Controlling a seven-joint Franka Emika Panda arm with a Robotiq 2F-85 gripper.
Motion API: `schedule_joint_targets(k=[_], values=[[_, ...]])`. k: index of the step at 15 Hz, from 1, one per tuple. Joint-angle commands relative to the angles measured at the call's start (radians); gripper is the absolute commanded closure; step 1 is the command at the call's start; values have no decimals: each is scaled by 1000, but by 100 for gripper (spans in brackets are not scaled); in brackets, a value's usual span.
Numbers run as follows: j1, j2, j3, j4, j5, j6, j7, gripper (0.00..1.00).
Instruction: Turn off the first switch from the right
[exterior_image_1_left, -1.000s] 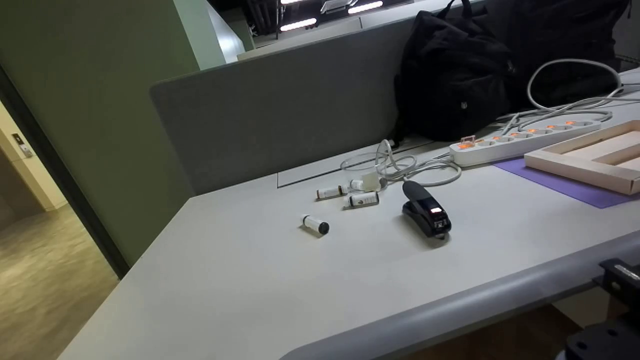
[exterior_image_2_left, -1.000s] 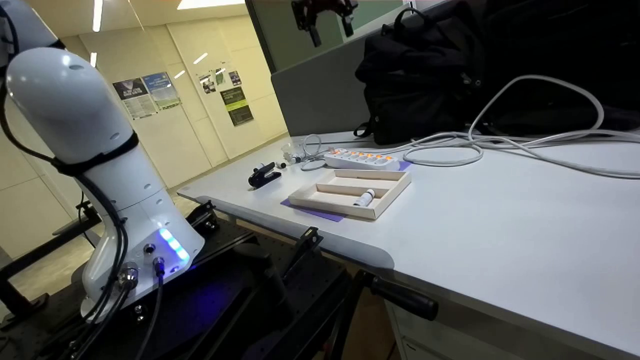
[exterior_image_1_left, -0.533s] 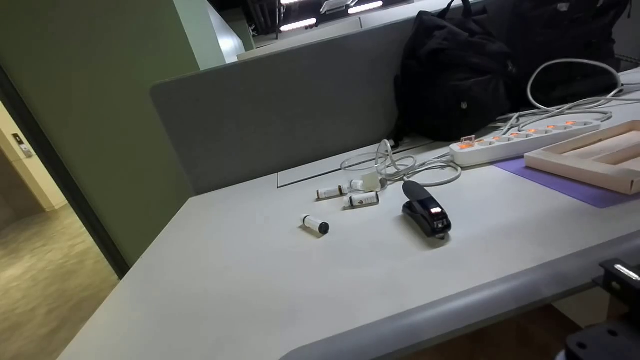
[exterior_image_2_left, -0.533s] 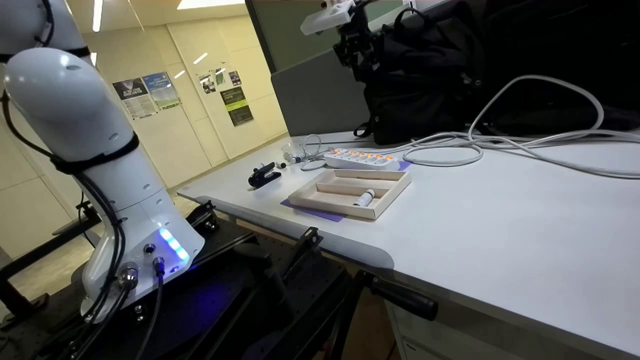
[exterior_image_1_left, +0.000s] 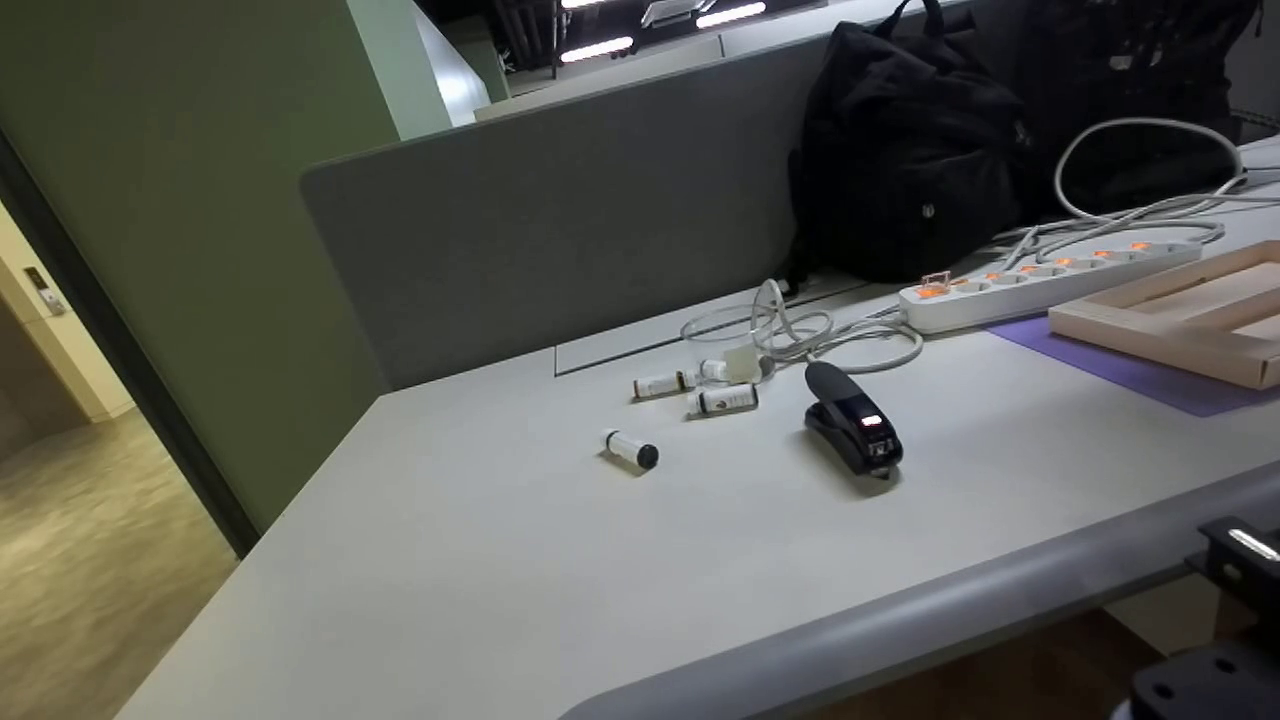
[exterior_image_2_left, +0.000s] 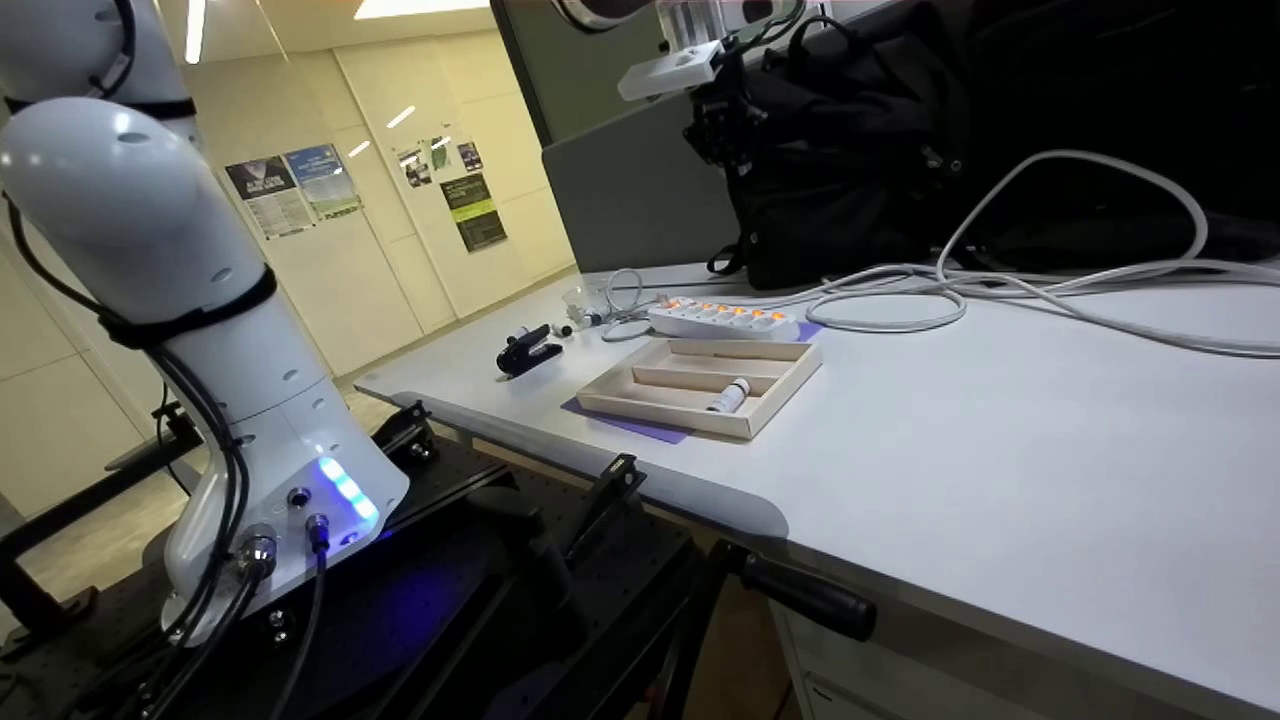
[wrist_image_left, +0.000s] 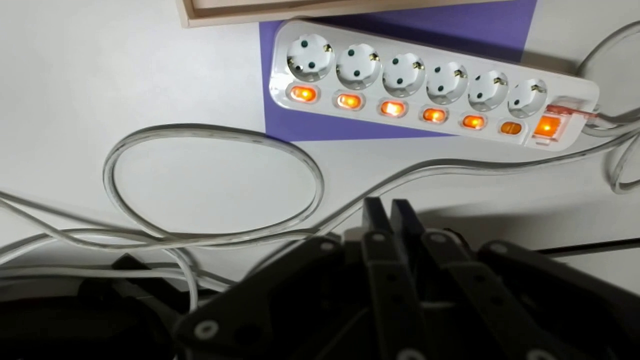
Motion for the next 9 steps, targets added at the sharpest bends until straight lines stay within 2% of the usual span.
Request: schedule_joint_targets(k=[1,2,3,6,9], values=[[-35,-3,34,0,-12,0,9,89],[-35,-4,34,0,-12,0,9,97],[-36,35,38,16,-10,4,23,100],[-55,113,60,32,6,41,25,100],[-69,181,76,44,-28,71,50,100]])
